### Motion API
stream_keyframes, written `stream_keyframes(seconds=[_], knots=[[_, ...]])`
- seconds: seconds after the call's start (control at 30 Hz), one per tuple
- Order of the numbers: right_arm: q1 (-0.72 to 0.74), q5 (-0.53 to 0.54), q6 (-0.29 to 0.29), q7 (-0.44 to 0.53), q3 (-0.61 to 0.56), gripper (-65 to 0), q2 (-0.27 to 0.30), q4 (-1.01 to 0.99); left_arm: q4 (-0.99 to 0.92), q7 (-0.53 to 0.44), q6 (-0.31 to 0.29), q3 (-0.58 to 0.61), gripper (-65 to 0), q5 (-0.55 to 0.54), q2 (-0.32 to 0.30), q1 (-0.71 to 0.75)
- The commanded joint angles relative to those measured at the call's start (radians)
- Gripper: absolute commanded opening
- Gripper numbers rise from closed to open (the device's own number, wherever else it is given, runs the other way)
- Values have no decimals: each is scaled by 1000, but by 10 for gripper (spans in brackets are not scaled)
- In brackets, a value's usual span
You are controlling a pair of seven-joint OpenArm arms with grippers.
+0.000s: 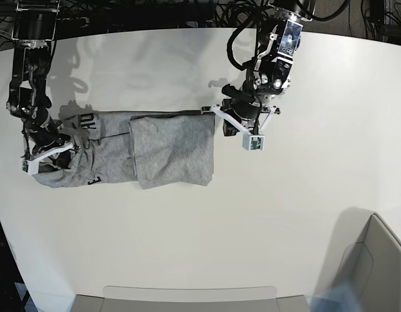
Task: Fold the T-shirt properly
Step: 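Lift the strip end with the right gripper and fold it over the bundle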
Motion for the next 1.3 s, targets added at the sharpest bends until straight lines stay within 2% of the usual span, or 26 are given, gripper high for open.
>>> stream_keyframes(seconds=[0.0, 0.13, 0.23, 0.37, 0.57, 0.93, 1.1, 1.27], knots=[[17, -5, -6, 23, -19, -650, 16, 38, 21, -18, 1, -4, -650, -1, 0, -10], [20, -70, -78, 22, -104, -650, -12, 111, 21, -18, 1, -4, -650, -1, 0, -9], [42, -139, -100, -49, -159, -650, -41, 159, 21, -16, 1, -4, -650, -1, -3, -9], [45, -271, -101, -74, -213, -650, -108, 230, 21, -16, 1, -4, -650, -1, -7, -7], [48, -381, -107, -77, -302, -650, -167, 283, 19, -16, 1, -4, -650, -1, -7, -7], [109, -717, -109, -80, -495, -650, -303, 260, 18, -16, -2, -4, -650, -1, -8, -6], [114, -835, -109, -74, -537, -650, -345, 165, 18, -16, -2, -4, -650, -1, -8, -6], [112, -862, -109, -72, -593, -650, -352, 156, 18, -16, -2, -4, -650, 1, -8, 5]])
